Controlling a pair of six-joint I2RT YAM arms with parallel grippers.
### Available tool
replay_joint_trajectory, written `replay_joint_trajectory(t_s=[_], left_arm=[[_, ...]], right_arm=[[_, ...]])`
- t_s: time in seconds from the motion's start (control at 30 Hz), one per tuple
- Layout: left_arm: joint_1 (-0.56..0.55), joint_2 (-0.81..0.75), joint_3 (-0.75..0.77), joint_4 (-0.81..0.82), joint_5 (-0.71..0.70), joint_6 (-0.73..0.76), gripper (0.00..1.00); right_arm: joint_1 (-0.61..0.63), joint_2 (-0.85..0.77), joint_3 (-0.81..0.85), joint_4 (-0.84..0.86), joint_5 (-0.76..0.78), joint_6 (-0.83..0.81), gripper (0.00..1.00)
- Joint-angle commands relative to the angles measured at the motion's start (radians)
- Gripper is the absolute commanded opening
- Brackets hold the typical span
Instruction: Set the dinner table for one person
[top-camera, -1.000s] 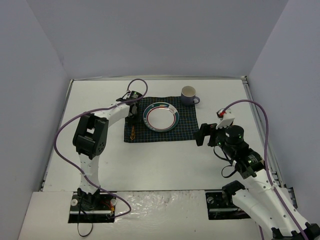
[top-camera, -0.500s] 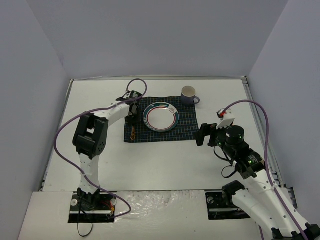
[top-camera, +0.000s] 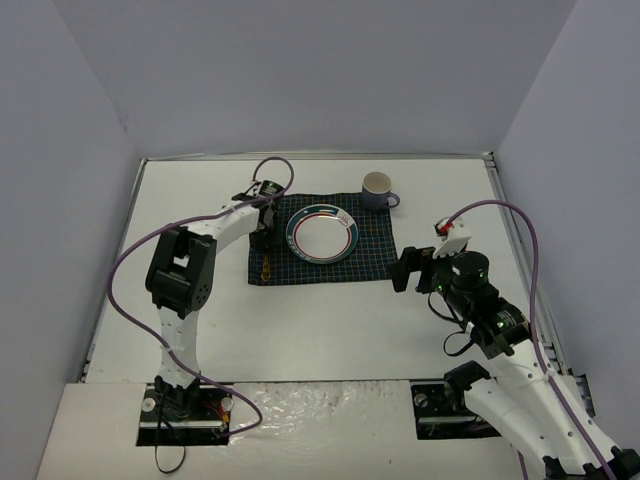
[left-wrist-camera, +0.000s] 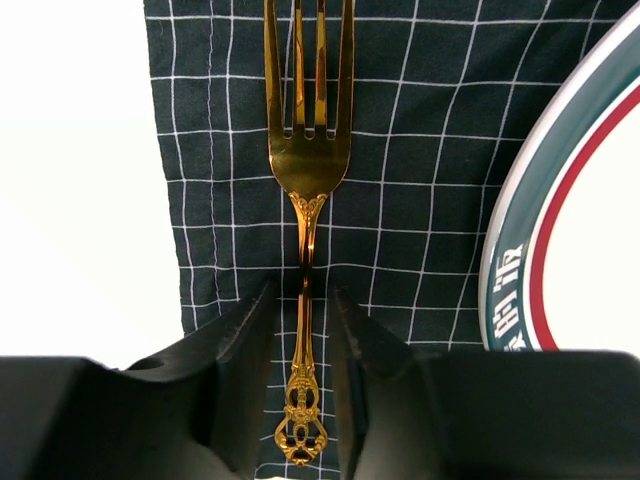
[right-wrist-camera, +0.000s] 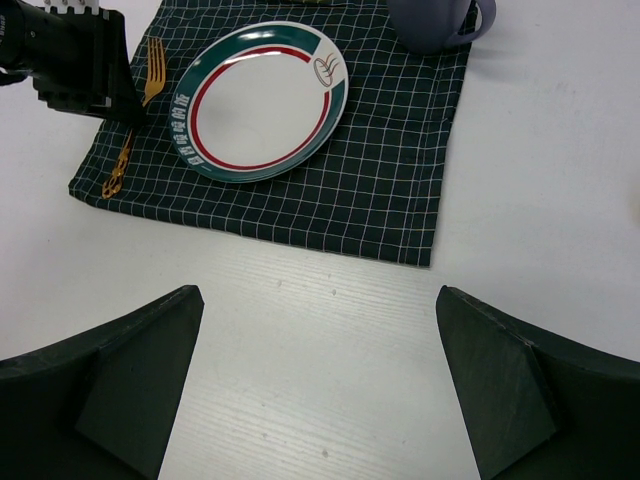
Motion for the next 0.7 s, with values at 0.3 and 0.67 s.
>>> replay_joint_trajectory(t_s=[0.3, 0.67], left_arm=[[0.023, -0.290, 0.187, -0.251, -0.031, 0.042, 0.41], [0.165, -0.687, -0.074, -0.276, -0.036, 0.151, 0.74]], right_arm=[[-0.023, 0.215, 0.094, -0.037, 0.236, 0.093, 1.00], [-0.255, 0.471, 0.148, -0.015, 0.220, 0.058, 1.00]])
